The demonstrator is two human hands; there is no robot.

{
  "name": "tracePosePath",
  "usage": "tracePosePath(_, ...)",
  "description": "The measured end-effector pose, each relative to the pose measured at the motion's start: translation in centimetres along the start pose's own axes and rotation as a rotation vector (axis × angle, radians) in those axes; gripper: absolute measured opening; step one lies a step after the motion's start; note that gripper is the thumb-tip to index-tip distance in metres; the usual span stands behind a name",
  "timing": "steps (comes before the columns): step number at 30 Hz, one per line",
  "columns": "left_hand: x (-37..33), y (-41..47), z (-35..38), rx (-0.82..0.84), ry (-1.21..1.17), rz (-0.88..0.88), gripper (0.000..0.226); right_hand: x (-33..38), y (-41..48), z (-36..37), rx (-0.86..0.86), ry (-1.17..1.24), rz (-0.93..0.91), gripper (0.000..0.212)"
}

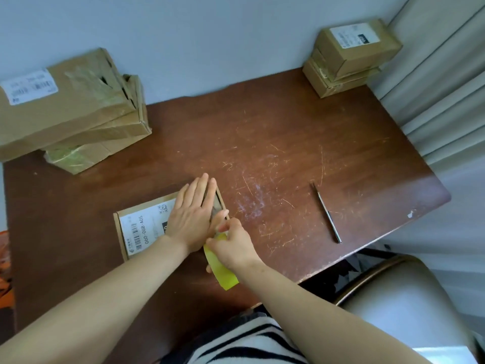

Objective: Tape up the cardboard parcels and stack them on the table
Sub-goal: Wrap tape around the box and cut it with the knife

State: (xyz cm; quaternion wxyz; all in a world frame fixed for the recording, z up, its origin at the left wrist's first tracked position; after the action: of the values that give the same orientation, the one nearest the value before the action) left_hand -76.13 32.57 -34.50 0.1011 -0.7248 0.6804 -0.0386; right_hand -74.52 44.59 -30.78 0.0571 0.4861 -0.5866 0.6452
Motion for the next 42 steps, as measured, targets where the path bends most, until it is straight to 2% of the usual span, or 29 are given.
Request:
tracePosePath(3, -0.1, 0.2, -0.6, 0.048, -0.025, -0.021, 0.079, 0.0, -0.3, -0.3, 0.012, 0.03, -0.001, 0.02)
tracePosePath(5, 0.4, 0.7, -0.9, 0.092, -0.172, 0.009, 0.076, -0.4, -0.6, -0.6, 0.04, 0.084, -0.012, 0.022)
tracePosePath(6, 0.9, 0.8, -1.2, 0.158, -0.252, 0.029, 0.078, -0.6, -0.7, -0.8, 0.052, 0.1, -0.018, 0.024)
tracePosePath(8, 2.2, -0.2, -1.6, 0.32, -0.3, 0.079, 0.098, -0.8, -0.8, -1.3, 0.057, 0.128, -0.026, 0.027)
tracePosePath(10, 2.9, -1.9, -1.3, 0.433, -0.163, 0.109, 0.12, -1.2, -0.7, -1.8, 0.053, 0.129, -0.051, 0.027)
tracePosePath(12, 2.8, -3.1, -1.0, 0.404, 0.026, 0.092, 0.14, -1.1, -0.8, -2.1, 0.056, 0.114, -0.081, 0.025)
tracePosePath(13, 2.4, -3.5, -0.9, 0.363, 0.077, 0.075, 0.142, -0.9, -0.9, -2.2, 0.06, 0.108, -0.101, 0.024)
tracePosePath(16, 1.2, -3.4, -1.6, 0.276, -0.011, 0.029, 0.125, 0.7, -1.5, -3.0, 0.081, 0.12, -0.181, 0.019)
tracePosePath(19, 2.0, -2.6, -3.3, 0.364, -0.261, -0.021, 0.114, 3.8, -2.6, -4.0, 0.153, 0.207, -0.274, 0.013)
tracePosePath(20, 2.5, -2.5, -4.4, 0.42, -0.352, -0.04, 0.101, 5.1, -2.8, -4.2, 0.156, 0.191, -0.333, 0.012)
tracePosePath(22, 3.2, -2.5, -6.1, 0.484, -0.469, -0.065, 0.055, 8.1, -2.8, -4.3, 0.101, 0.071, -0.454, 0.011)
tracePosePath(24, 3.5, -2.7, -7.1, 0.403, -0.496, -0.112, 0.036, 10.6, -2.2, -3.7, 0.032, -0.011, -0.516, 0.008)
tracePosePath(26, 3.6, -2.9, -7.3, 0.263, -0.41, -0.198, 0.033, 12.6, -1.5, -2.7, 0.018, 0.007, -0.516, 0.004)
tracePosePath(29, 3.5, -2.7, -6.9, 0.083, -0.217, -0.225, 0.041, 14.1, -1.0, -1.7, 0.044, -0.063, -0.513, 0.017)
tracePosePath(31, 4.1, -2.1, -6.9, 0.062, -0.2, -0.24, 0.035, 14.1, -1.3, -1.4, 0.09, -0.092, -0.52, 0.018)
tracePosePath(33, 4.9, -1.5, -6.9, 0.093, -0.23, -0.248, 0.032, 13.2, -1.6, -1.8, 0.074, -0.124, -0.564, 0.01)
tracePosePath(35, 5.8, -0.9, -7.0, 0.125, -0.259, -0.276, 0.043, 11.2, -1.9, -2.5, 0.058, -0.133, -0.523, 0.004)
tracePosePath(39, 6.1, -0.3, -6.8, 0.12, -0.206, -0.25, 0.066, 6.3, -0.9, -3.2, 0.054, -0.033, -0.261, 0.015)
tracePosePath(42, 5.9, -0.8, -7.3, 0.098, -0.248, -0.239, 0.094, 5.3, 1.2, -2.5, 0.062, -0.003, -0.151, 0.019)
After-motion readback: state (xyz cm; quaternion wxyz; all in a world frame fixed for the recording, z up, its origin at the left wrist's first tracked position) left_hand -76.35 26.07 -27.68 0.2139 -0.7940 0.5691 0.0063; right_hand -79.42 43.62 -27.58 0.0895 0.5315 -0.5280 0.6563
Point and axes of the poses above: each hand's wrist, its own y-axis towards the middle knuckle, its own z-axis out of the palm, x = y × z, the point moved 2 cm from there along y, towards the middle knuckle, and after that the axes turned 3 degrees about -z, right-handed, at the moved point
